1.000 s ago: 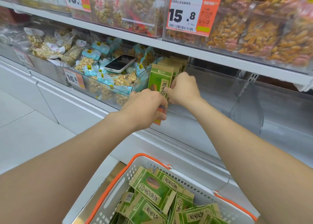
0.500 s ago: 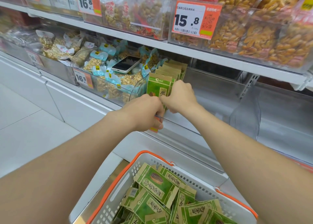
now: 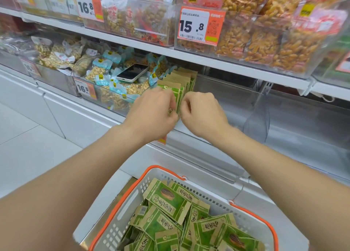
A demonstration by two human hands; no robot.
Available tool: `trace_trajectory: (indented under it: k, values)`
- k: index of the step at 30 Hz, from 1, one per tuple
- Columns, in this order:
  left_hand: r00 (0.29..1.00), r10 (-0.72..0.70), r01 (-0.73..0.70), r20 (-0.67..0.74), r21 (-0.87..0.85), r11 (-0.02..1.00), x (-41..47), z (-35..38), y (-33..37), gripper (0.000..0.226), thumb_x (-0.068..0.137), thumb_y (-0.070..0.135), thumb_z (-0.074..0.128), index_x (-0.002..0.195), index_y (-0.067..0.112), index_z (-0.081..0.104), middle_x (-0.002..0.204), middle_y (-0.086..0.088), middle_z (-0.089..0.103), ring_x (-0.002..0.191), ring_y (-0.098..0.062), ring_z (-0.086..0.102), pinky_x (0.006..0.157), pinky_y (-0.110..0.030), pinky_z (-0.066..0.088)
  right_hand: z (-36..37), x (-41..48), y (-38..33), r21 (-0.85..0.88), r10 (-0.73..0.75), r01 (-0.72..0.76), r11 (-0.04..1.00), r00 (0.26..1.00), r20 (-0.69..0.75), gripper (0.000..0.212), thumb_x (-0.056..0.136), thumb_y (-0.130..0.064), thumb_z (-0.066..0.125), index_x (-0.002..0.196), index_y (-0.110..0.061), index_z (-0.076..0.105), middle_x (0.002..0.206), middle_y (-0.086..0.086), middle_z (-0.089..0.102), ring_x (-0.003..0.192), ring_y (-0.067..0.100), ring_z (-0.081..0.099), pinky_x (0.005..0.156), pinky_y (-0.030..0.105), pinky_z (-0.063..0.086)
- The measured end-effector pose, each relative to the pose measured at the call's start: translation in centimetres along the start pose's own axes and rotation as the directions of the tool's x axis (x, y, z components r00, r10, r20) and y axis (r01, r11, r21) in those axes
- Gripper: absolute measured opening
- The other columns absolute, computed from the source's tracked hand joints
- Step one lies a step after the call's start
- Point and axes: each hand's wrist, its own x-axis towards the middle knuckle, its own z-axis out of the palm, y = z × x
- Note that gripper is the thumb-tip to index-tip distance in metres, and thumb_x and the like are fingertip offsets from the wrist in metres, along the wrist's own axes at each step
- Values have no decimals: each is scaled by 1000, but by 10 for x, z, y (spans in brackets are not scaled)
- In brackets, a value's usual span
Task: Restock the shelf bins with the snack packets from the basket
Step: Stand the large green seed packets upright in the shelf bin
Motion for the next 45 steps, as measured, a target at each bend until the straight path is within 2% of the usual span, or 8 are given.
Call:
trace_trajectory:
  k: [7,13,18,20,22,27,35,45]
  values:
    - [907,3,-25,422,48,999,-43,17,37,16,83,38,72,75,30,62,78,11,64,82,-17,64,72,-32,53,-49,-94,16,-62,-144,179,982,918,370,23,86,-40,53,83,-23,69,75,-3,68,78,27,64,66,40,58]
    - [438,-43,-320,898,201,926,-90,95,61,33,95,41,58,103,14,75,102,-6,74,97,-28,68,85,-40,58,-39,-152,30,-146,-138,438,887,553,822,12,87,-20,59,79,-15,67,74,6,62,71,30,64,60,39,59]
    - [216,-97,-432,972,184,883,-139,157,79,30,104,27,51,82,8,61,78,-5,57,72,-25,57,66,-39,49,-34,-172,34,-157,-129,476,865,515,848,29,87,-12,59,64,-15,42,64,5,48,54,23,52,50,32,50]
    - [269,-138,-450,953,251,857,-153,177,74,20,102,22,57,112,6,63,102,-9,60,90,-27,62,79,-43,54,-33,-178,38,-160,-117,479,863,498,859,32,89,-14,60,63,-15,41,62,4,47,56,23,52,50,32,48]
    - [383,-141,-512,913,337,791,-158,189,65,64,96,19,67,152,6,38,144,-19,45,131,-39,51,101,-54,49,-33,-181,43,-164,-96,459,873,491,866,38,92,-15,60,62,-16,38,63,3,44,56,23,49,51,32,47]
    - [533,-116,-541,838,443,715,-149,213,45,92,97,12,63,164,2,0,169,-26,9,155,-52,11,119,-70,26,-31,-184,49,-144,-86,418,897,484,871,43,96,-12,56,66,-25,28,70,2,41,60,23,49,61,35,51]
    - [558,-118,-593,822,494,636,-133,224,34,82,95,11,70,161,6,22,162,-23,27,149,-50,31,120,-70,25,-16,-180,48,-159,-62,436,886,451,890,28,95,-10,54,70,-16,42,74,3,46,59,22,50,54,32,46]
    - [533,-71,-218,843,219,951,-87,173,39,39,87,36,84,119,17,73,117,-6,72,105,-27,68,85,-36,54,-26,-168,48,-248,4,362,899,559,829,32,98,-10,56,71,-16,42,74,2,45,56,16,46,44,29,35]
